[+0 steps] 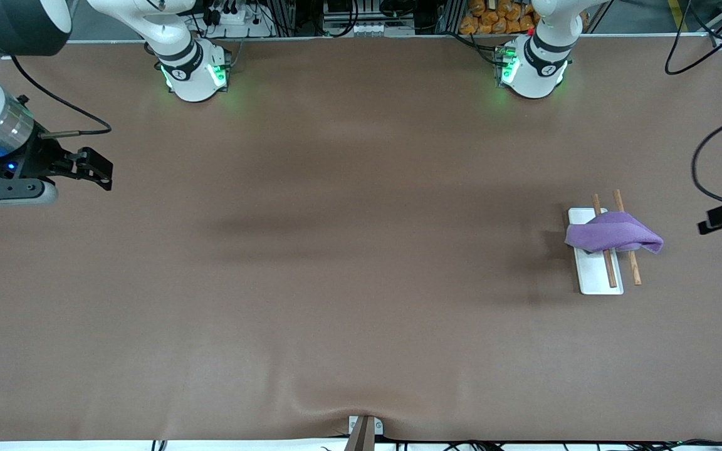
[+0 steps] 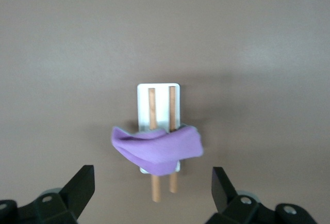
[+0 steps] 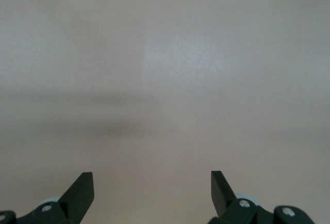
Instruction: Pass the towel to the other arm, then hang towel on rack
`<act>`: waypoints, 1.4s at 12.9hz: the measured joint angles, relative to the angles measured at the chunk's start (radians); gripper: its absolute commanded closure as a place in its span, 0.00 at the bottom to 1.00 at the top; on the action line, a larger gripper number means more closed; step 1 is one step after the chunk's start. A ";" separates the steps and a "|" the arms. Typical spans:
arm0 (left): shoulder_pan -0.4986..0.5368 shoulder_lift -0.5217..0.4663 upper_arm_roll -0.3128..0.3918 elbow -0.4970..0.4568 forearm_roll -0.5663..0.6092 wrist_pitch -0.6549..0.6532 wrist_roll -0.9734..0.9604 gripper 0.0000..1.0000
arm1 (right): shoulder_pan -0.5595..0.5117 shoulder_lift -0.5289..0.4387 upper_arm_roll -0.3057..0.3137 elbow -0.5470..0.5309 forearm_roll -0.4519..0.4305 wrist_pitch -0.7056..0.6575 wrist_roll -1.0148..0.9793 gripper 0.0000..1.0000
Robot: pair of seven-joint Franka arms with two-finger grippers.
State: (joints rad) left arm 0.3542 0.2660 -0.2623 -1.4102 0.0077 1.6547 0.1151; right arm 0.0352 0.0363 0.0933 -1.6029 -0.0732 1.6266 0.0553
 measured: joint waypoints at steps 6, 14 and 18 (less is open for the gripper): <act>-0.011 -0.037 -0.128 -0.002 0.017 -0.071 -0.238 0.00 | 0.000 -0.004 0.000 0.038 -0.001 0.004 -0.004 0.00; -0.011 -0.119 -0.178 -0.003 0.017 -0.132 -0.280 0.00 | -0.001 0.007 0.002 0.079 0.000 -0.005 -0.004 0.00; -0.016 -0.157 -0.181 -0.013 0.017 -0.141 -0.280 0.00 | -0.001 0.008 0.003 0.089 0.000 -0.008 -0.004 0.00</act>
State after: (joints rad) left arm 0.3378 0.1087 -0.4434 -1.4234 0.0248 1.5134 -0.1646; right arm 0.0342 0.0439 0.0959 -1.5141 -0.0734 1.6190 0.0514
